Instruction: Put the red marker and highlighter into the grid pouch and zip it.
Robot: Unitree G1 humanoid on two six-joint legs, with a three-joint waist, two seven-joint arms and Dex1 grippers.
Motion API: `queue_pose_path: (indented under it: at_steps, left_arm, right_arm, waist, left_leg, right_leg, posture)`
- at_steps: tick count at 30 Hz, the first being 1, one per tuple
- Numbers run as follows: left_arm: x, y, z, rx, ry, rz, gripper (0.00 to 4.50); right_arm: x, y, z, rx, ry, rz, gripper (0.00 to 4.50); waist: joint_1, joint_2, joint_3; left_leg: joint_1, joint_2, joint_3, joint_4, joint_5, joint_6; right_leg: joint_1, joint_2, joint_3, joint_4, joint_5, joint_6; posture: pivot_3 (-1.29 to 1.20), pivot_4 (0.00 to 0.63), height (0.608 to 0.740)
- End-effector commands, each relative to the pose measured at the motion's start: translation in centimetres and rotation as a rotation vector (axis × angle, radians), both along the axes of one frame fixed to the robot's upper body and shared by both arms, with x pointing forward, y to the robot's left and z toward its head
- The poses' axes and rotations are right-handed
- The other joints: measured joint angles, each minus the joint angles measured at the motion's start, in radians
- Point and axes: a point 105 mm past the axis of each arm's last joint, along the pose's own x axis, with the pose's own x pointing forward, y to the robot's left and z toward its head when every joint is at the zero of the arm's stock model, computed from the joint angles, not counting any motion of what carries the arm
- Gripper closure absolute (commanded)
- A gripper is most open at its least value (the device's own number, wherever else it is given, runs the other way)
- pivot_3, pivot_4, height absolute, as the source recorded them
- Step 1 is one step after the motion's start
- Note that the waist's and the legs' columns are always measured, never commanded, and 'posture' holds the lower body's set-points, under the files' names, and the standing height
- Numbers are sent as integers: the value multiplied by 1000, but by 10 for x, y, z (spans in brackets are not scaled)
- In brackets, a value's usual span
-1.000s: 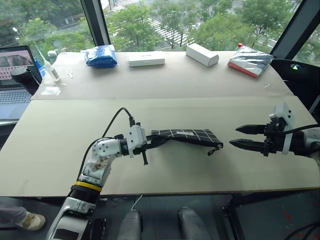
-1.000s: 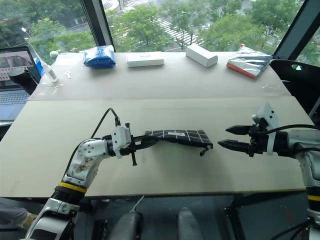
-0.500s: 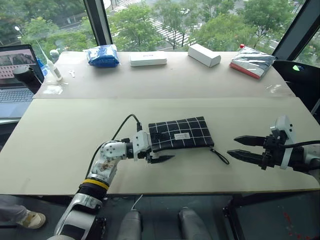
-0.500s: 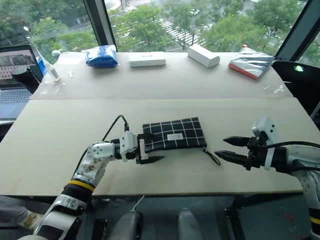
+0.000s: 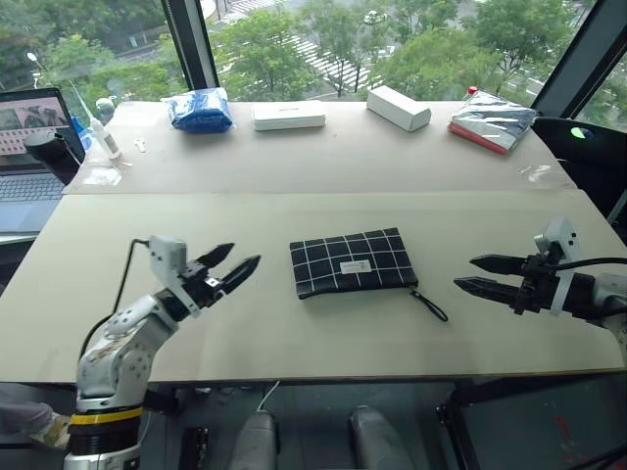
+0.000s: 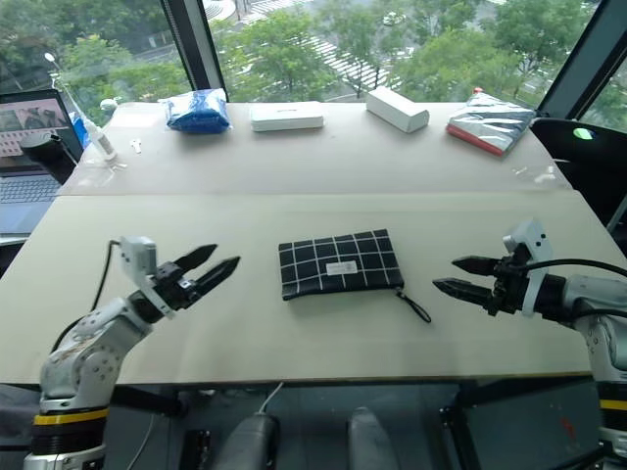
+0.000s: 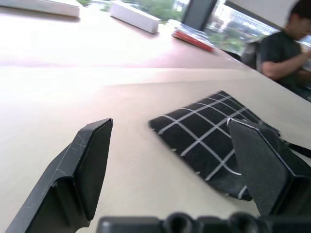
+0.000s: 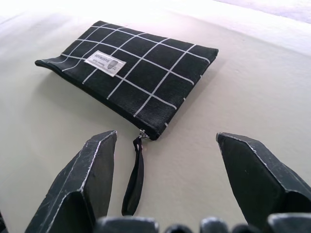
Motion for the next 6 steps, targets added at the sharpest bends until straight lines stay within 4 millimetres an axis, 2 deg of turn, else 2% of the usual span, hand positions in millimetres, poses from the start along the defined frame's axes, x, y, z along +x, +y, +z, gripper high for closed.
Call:
queue_pose_path:
  at_steps: [1, 6]
  left_arm:
    - [-3, 23, 4, 42, -27, 133, 397]
    - [-7, 28, 1, 26, -18, 200, 397]
  right_arm:
    - [9, -5, 7, -10, -44, -18, 852]
    - [21, -10, 1, -9, -44, -51, 852]
  waist:
    - [2, 0, 0]
    - [-1, 0, 0]
  left_leg:
    - [0, 0, 0, 0, 0, 0]
    - [0, 0, 0, 0, 0, 0]
  right_leg:
    - [0, 0, 0, 0, 0, 0]
    - [0, 0, 0, 0, 0, 0]
  posture:
    - [0, 150, 740]
    - [0, 150, 740]
